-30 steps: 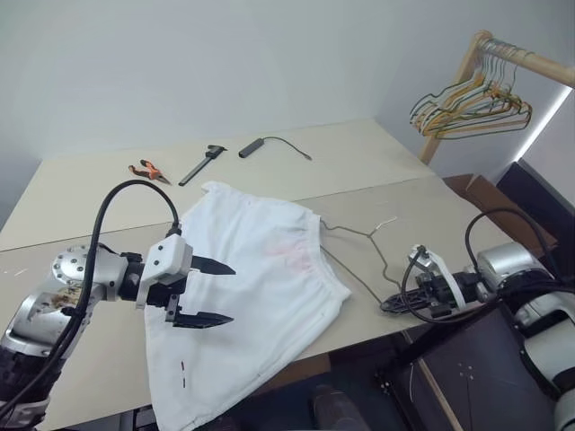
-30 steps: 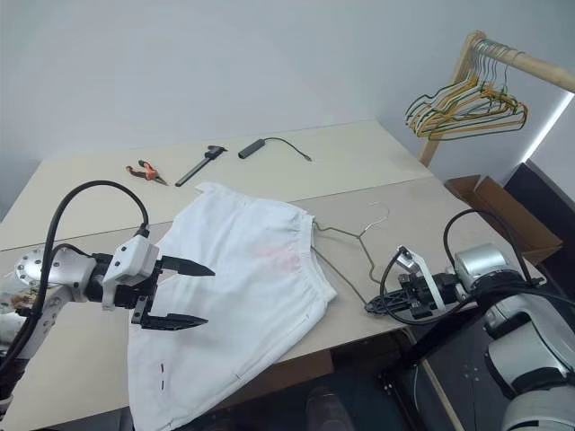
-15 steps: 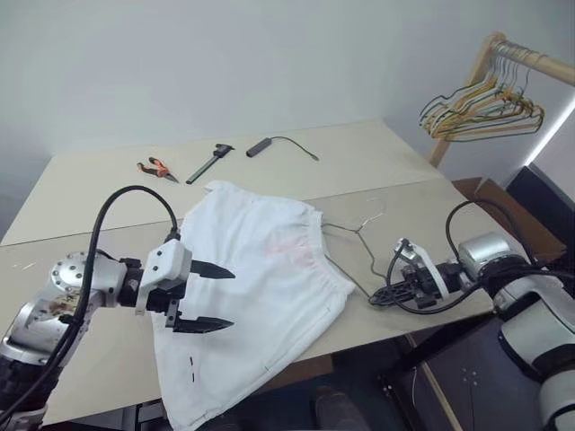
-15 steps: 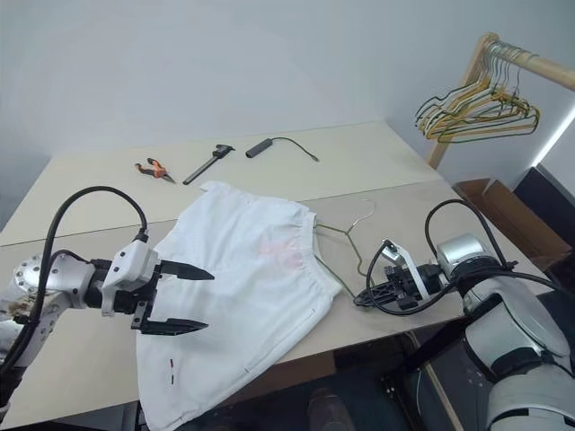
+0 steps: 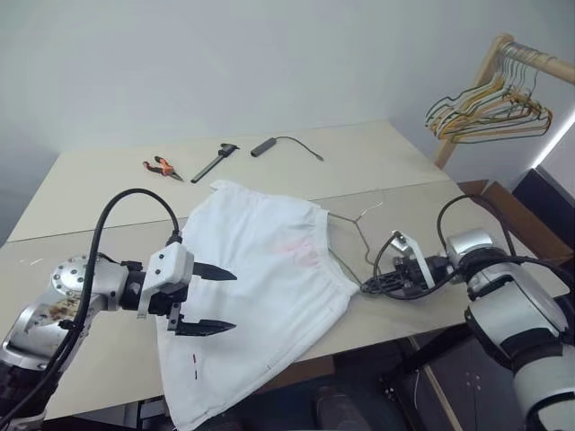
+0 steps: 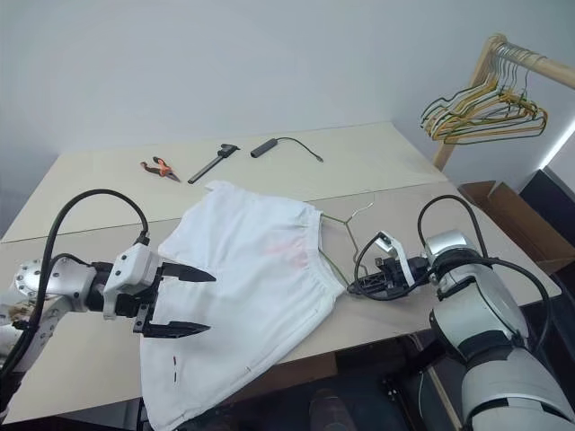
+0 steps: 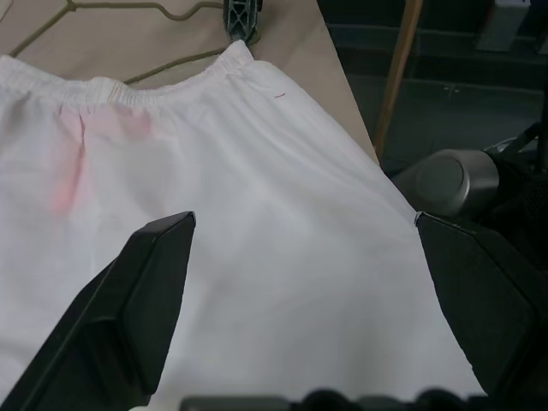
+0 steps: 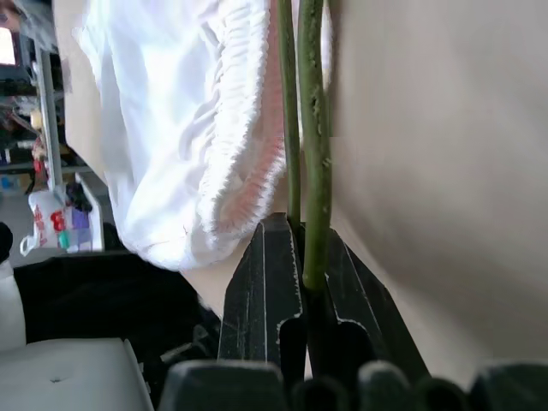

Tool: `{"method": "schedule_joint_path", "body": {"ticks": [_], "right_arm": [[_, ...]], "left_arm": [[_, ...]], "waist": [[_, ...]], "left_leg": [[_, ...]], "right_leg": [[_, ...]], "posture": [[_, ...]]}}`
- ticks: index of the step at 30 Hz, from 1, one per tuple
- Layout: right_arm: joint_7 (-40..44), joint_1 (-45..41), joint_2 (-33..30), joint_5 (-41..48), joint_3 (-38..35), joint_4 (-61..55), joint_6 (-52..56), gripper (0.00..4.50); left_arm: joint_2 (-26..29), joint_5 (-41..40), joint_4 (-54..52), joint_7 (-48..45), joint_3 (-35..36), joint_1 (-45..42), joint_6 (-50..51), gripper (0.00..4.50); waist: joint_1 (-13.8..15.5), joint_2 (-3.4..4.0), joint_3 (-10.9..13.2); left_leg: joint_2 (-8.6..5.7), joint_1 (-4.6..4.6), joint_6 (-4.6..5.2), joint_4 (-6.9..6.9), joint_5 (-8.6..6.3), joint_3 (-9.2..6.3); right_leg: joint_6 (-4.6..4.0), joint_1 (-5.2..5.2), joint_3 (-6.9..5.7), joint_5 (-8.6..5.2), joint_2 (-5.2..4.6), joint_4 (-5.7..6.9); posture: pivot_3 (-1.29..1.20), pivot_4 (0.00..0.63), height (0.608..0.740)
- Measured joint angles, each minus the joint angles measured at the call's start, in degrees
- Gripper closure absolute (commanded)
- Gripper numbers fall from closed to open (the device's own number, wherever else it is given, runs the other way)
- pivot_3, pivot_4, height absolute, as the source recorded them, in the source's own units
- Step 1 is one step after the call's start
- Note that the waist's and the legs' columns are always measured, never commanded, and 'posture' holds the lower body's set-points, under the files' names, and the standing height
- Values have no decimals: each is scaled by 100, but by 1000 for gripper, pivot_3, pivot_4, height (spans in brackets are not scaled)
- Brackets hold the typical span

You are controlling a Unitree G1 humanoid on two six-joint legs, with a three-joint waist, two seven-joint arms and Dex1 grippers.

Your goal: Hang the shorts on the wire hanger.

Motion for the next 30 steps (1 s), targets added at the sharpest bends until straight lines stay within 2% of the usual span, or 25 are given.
{"method": "schedule_joint_path", "body": {"ticks": [8, 14, 19, 23, 26, 30], "right_arm": [[-118, 69, 3, -818, -725, -421, -1205, 4500], [-835, 411, 144, -1070, -1313, -1408, -2421, 4500], [-1147, 793, 99, -1328, -1406, -2370, -3139, 4500], [-1363, 1119, 18, -1667, -1391, -3080, -3632, 4500], [-1439, 1323, -5, -1862, -1355, -3578, -3829, 4500], [-1656, 1460, -7, -2103, -1285, -4257, -3883, 4500]], "left_arm": [[-127, 7, 31, 62, -13, -135, -4, 31], [-710, 36, 660, 351, -87, -1299, -155, 31], [-1056, 156, 2142, 492, -87, -3291, -195, 31], [-1114, 605, 3990, -76, -248, -5092, -726, 31], [-1125, 1120, 5340, -902, -655, -5979, -1329, 31], [-1240, 1837, 6933, -1678, -1423, -6592, -2330, 31]], "waist": [[-16, 1, 0], [-39, 1, 0], [-48, 1, 0], [-107, 2, 0], [-181, 6, 0], [-268, 7, 1]], "left_leg": [[0, 0, 0, 0, 0, 1], [-3, -3, -4, 3, 2, -5], [-6, -20, -4, 17, 2, -19], [-11, -25, -4, 10, 2, -21], [-11, -17, -4, 4, 3, -17], [-10, -16, -6, 5, 4, -18]], "right_leg": [[0, 0, 0, 0, 0, 0], [0, 2, -3, 1, -2, 0], [2, -3, -16, 4, -4, 2], [2, -5, -23, 4, -7, -2], [3, -5, -20, 3, -5, -4], [2, -6, -18, 2, -3, 7]], "posture": [[-135, 0, 740], [-146, 0, 740], [-151, 0, 740], [-153, 0, 740], [-166, 0, 740], [-179, 0, 740]]}}
